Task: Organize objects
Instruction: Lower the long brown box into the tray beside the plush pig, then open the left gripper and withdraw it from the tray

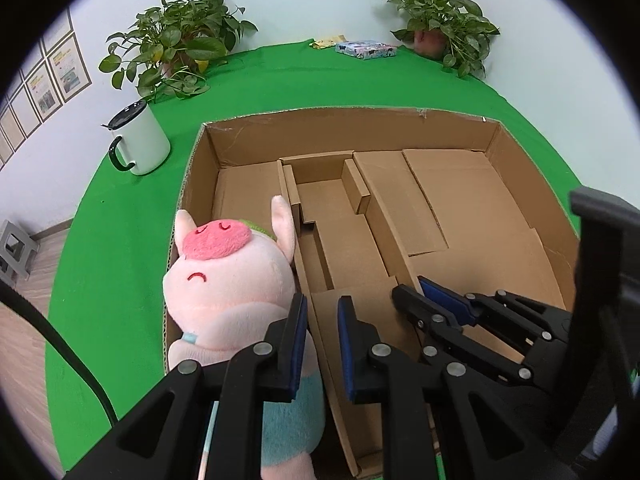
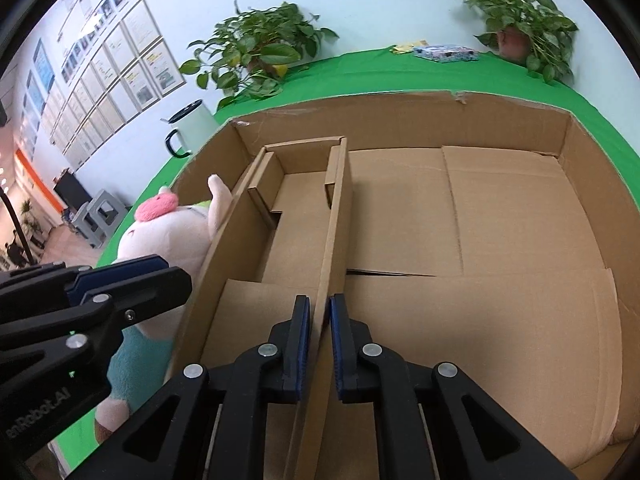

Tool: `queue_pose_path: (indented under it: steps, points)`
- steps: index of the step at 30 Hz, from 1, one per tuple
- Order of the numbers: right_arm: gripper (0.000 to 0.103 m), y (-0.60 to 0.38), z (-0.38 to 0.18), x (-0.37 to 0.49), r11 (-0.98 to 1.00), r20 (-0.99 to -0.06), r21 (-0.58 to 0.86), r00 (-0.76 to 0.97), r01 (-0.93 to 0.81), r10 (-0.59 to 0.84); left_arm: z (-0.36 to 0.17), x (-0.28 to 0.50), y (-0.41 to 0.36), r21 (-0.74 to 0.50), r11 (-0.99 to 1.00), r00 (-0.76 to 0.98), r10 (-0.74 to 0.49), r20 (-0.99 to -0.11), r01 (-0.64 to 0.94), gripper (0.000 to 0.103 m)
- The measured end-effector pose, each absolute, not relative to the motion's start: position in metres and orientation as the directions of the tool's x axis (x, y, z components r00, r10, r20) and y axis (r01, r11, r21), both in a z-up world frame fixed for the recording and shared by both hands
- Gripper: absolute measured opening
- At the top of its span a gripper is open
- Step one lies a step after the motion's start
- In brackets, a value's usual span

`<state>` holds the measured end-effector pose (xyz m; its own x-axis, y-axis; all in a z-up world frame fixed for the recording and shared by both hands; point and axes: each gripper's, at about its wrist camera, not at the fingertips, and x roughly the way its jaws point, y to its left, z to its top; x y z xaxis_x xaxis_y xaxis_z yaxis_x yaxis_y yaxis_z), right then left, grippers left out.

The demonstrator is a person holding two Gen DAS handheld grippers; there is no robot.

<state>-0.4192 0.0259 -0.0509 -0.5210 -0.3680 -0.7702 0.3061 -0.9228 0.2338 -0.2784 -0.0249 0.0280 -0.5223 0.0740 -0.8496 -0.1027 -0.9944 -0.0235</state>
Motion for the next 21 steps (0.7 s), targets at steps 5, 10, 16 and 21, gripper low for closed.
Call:
queue_pose_path:
  steps: [5,10,16,21]
  points:
    - [0.012,0.034,-0.038,-0.414,-0.913,-0.746,0.244,-0.539,0.327,-0.392,0.034,-0.265,-0.034,-0.085,-0.991,-0.524,0.129,-0.842,-0.107,0.015]
    - [0.046,0.050,0.000,-0.382,-0.927,-0.686,0.170,-0.636,0.333,-0.354,0.060,-0.234,-0.040,-0.111,-0.985,-0.619,0.169,-0.767,-0.131,0.043]
    - [0.102,0.076,0.039,-0.300,-0.952,-0.585,0.007,-0.771,0.307,-0.252,0.098,-0.174,-0.038,-0.047,-0.991,-0.806,0.126,-0.579,-0.121,0.080]
    - [0.102,0.090,0.055,-0.239,-0.960,-0.552,-0.060,-0.810,0.272,-0.195,0.108,-0.125,-0.017,0.010,-0.995,-0.879,0.082,-0.469,-0.098,0.081]
